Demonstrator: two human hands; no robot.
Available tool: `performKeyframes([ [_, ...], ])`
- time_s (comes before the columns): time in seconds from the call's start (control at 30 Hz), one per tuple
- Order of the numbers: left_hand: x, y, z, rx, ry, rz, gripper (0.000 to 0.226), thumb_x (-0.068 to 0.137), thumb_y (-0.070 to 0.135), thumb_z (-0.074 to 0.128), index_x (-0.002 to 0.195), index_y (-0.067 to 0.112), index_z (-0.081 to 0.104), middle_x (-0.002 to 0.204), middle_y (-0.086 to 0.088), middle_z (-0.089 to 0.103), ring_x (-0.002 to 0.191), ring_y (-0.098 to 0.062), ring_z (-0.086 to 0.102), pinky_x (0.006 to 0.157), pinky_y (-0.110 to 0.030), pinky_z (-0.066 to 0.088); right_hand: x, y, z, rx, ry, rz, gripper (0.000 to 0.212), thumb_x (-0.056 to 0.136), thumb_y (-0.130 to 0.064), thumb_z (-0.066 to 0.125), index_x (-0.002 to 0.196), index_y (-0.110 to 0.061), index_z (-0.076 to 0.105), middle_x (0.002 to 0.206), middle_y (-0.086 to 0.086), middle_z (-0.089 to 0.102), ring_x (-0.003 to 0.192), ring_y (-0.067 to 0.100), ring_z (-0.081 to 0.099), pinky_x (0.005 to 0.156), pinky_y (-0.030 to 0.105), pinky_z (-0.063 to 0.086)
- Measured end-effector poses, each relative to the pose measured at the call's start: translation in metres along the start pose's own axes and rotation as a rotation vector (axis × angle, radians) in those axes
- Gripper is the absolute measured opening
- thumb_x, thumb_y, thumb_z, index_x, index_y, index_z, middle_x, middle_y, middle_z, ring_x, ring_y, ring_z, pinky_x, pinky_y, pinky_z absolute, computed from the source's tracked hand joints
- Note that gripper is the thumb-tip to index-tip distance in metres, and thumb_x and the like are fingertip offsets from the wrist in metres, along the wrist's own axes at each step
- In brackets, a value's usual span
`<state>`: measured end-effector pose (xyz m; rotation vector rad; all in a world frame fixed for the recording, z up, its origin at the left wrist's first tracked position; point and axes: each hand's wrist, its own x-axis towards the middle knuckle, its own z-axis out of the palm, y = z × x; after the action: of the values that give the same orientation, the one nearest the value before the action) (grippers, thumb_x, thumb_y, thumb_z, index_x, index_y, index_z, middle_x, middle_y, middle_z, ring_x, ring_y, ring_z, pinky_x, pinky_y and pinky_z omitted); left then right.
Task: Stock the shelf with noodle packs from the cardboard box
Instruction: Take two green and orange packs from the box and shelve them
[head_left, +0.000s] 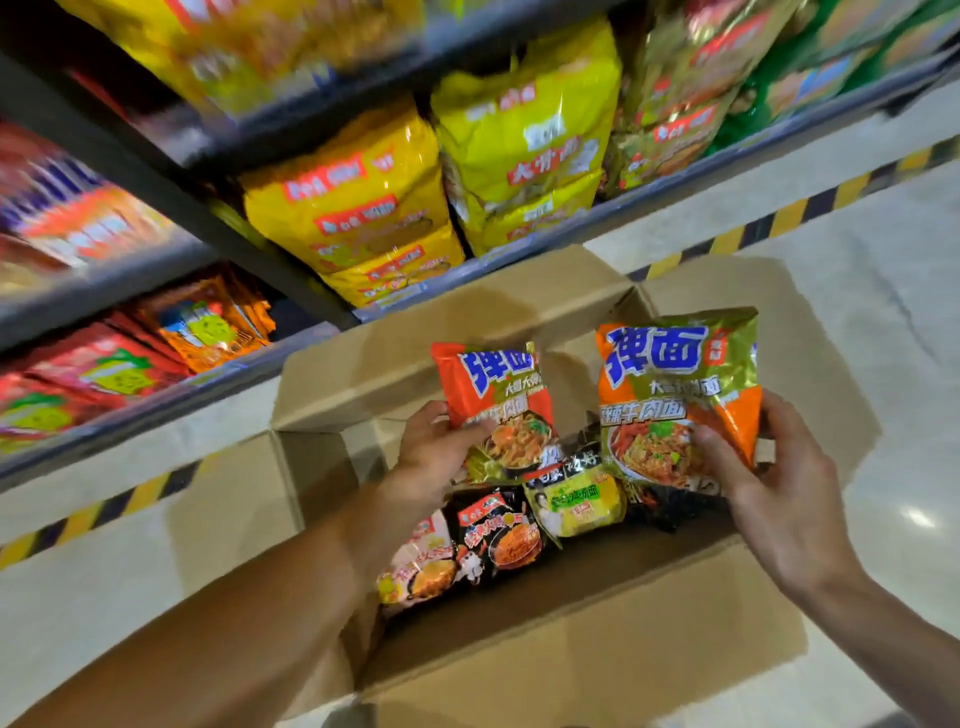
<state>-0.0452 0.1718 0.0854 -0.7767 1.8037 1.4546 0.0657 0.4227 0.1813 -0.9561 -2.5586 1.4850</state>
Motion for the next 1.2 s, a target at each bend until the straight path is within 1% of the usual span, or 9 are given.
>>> performKeyframes([
  [0.2,-0.16,0.119,-0.091,0.05,-0.027,0.207,0.048,0.076,0.021,0.083,0.12,0.021,0.063,0.107,0.003,0.073,0.091,-0.008,0.069,0.07,-0.019,0.053,-0.054,-0.151,-0.067,0.067,0.018,0.019,0.031,0.092,-0.026,0.069,0.119,-0.035,0.058,0.102,-0.02,0.067,0.096,0.005,0.065,0.082,0.048,0.059],
  [0.3,-0.246,0.185,-0.141,0.093,-0.04,0.33,0.04,0.082,0.009,0.078,0.119,0.012,0.065,0.103,0.004,0.075,0.094,-0.01,0.07,0.079,-0.026,0.059,-0.09,-0.237,-0.105,0.077,0.028,-0.025,0.029,0.092,-0.028,0.069,0.116,-0.04,0.056,0.1,-0.025,0.067,0.095,-0.004,0.064,0.082,0.045,0.06],
  [0.43,-0.35,0.252,-0.201,0.127,-0.067,0.494,0.038,0.083,0.0,0.074,0.119,0.007,0.064,0.088,0.02,0.075,0.085,0.005,0.069,0.072,-0.012,0.055,-0.138,-0.331,-0.15,0.111,0.021,-0.089,0.033,0.092,-0.032,0.069,0.121,-0.043,0.057,0.107,-0.024,0.068,0.1,-0.002,0.064,0.083,0.047,0.06],
  [0.53,-0.412,0.283,-0.243,0.059,-0.086,0.538,0.041,0.078,0.011,0.081,0.116,0.016,0.066,0.104,0.004,0.077,0.102,-0.016,0.071,0.083,-0.026,0.058,-0.171,-0.392,-0.175,0.185,0.015,-0.129,0.039,0.094,-0.026,0.068,0.131,-0.025,0.057,0.109,-0.017,0.067,0.098,-0.005,0.064,0.08,0.038,0.062],
  [0.7,-0.502,0.307,-0.286,-0.016,-0.065,0.657,0.038,0.084,-0.006,0.07,0.111,0.021,0.063,0.097,0.007,0.077,0.087,-0.003,0.072,0.076,-0.018,0.058,-0.218,-0.455,-0.201,0.325,0.031,-0.184,0.035,0.094,-0.01,0.066,0.129,-0.011,0.06,0.107,-0.009,0.068,0.085,-0.012,0.066,0.063,0.01,0.052],
  [0.83,-0.551,0.307,-0.313,-0.039,-0.045,0.722,0.038,0.084,-0.002,0.073,0.113,0.021,0.064,0.095,0.01,0.077,0.088,-0.003,0.072,0.071,-0.014,0.056,-0.245,-0.482,-0.214,0.315,0.019,-0.26,0.034,0.09,-0.013,0.071,0.123,-0.014,0.065,0.107,-0.007,0.071,0.09,-0.007,0.066,0.065,0.01,0.053],
  [0.97,-0.596,0.298,-0.331,-0.069,-0.015,0.77,0.04,0.084,0.01,0.076,0.119,0.025,0.063,0.11,0.003,0.075,0.102,-0.012,0.071,0.081,-0.022,0.057,-0.26,-0.498,-0.227,0.309,-0.043,-0.336,0.036,0.087,-0.022,0.075,0.122,-0.02,0.067,0.111,-0.003,0.073,0.104,0.009,0.067,0.083,0.03,0.059],
  [1.1,-0.648,0.287,-0.338,-0.099,0.069,0.843,0.041,0.083,0.013,0.077,0.12,0.028,0.063,0.114,0.0,0.074,0.107,-0.014,0.07,0.094,-0.035,0.054,-0.276,-0.526,-0.24,0.403,-0.176,-0.386,0.03,0.091,-0.013,0.069,0.119,-0.024,0.062,0.11,-0.015,0.067,0.091,-0.018,0.062,0.072,0.005,0.05],
  [1.2,-0.686,0.277,-0.344,-0.12,0.149,0.888,0.04,0.084,0.013,0.076,0.117,0.032,0.063,0.111,0.005,0.075,0.104,-0.009,0.07,0.087,-0.027,0.057,-0.279,-0.546,-0.244,0.409,-0.238,-0.439,0.025,0.089,-0.013,0.071,0.108,-0.029,0.064,0.102,-0.017,0.068,0.093,-0.016,0.063,0.071,0.005,0.051],
])
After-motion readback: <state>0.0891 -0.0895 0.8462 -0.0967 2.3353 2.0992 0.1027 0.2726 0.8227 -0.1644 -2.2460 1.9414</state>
